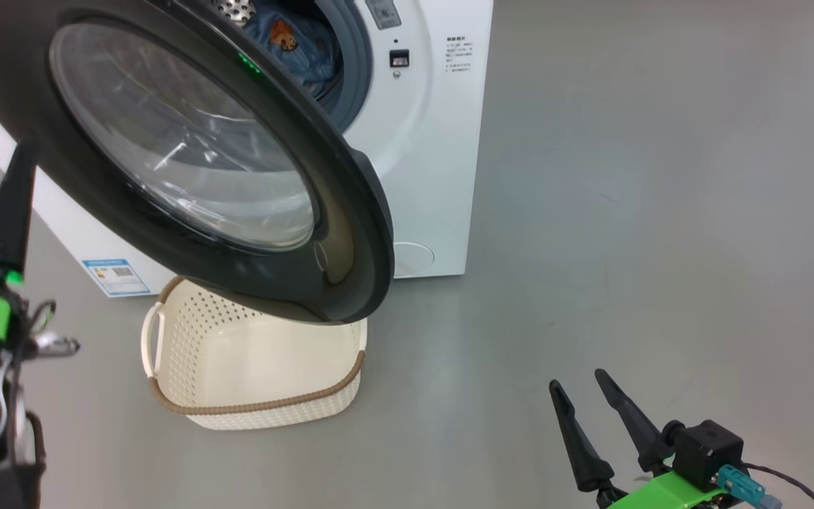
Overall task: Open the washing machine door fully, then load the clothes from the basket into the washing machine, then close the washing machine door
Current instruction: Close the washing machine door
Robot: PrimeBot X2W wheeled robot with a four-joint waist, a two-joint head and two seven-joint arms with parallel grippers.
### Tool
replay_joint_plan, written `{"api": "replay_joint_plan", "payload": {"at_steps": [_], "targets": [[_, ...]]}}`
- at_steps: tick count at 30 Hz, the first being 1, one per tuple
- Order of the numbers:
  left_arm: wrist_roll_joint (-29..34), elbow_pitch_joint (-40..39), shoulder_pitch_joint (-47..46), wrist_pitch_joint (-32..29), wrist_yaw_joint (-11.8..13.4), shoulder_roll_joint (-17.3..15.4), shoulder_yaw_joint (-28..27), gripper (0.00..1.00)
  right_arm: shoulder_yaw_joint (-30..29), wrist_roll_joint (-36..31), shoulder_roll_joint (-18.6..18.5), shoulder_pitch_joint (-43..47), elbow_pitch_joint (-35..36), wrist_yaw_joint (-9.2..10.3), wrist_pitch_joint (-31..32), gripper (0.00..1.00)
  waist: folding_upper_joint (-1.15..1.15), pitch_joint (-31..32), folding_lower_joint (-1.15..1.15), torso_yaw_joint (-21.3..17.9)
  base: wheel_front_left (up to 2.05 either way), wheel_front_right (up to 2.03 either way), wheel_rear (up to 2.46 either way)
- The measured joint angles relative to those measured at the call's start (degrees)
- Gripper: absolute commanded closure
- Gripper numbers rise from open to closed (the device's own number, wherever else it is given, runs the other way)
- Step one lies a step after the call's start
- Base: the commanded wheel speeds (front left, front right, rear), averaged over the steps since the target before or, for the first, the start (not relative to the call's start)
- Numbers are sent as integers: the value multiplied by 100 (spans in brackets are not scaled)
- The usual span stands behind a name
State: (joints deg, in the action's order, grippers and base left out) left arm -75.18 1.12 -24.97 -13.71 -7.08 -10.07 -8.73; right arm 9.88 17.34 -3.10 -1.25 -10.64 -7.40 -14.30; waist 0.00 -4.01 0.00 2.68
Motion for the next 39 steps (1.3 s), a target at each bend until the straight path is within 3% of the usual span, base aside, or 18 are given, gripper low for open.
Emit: {"api": "replay_joint_plan", "payload": {"at_steps": [3, 4, 5, 6, 7, 14, 21, 25, 29, 39], "targets": [[132, -131, 219, 321, 1, -135, 136, 100, -1, -9, 0, 15, 8, 0, 0, 0, 0, 25, 0, 21, 0, 0, 0], [344, -207, 330, 512, 0, -271, 258, 97, -2, -9, 0, 15, 19, 0, 0, 0, 0, 33, 0, 30, 0, 0, 0], [490, -259, 429, 721, 0, -388, 352, 85, -4, -9, 0, 15, 22, 0, 0, 0, 0, 41, 0, 36, 0, 0, 0], [753, -296, 633, 1167, 0, -580, 533, 53, -1, -9, 1, 17, 31, 0, 0, 0, 0, 55, 0, 39, 0, 0, 0], [967, -315, 755, 1363, 0, -740, 698, 0, 1, -9, 1, 18, 38, 0, 0, 0, 0, 57, 0, 36, 0, 0, 0], [1876, -38, 1427, 2596, -1, -1335, 1293, 0, -2, -9, 1, 23, 97, 0, 0, 0, 0, 64, 0, 34, 0, 0, 0], [3507, 225, 1809, 2806, -23, -1527, 1259, 0, -5, -10, 5, 98, 172, 0, 0, 0, 0, 52, 0, 22, 0, 0, 0], [4367, 74, 2036, 2835, 30, -1287, 955, 0, -8, -10, 10, 133, 210, 0, 0, 0, 0, 49, 0, 5, 0, 0, 0], [4862, -41, 2381, 2833, 71, -899, 620, 0, -13, -11, 10, 133, 250, 0, 0, 0, 0, 45, 0, -18, 0, 0, 0], [6023, -244, 3048, 2835, 56, -422, 287, 0, -16, -35, 10, 134, 360, 0, 0, 0, 0, -13, 0, -58, 0, 0, 0]]}}
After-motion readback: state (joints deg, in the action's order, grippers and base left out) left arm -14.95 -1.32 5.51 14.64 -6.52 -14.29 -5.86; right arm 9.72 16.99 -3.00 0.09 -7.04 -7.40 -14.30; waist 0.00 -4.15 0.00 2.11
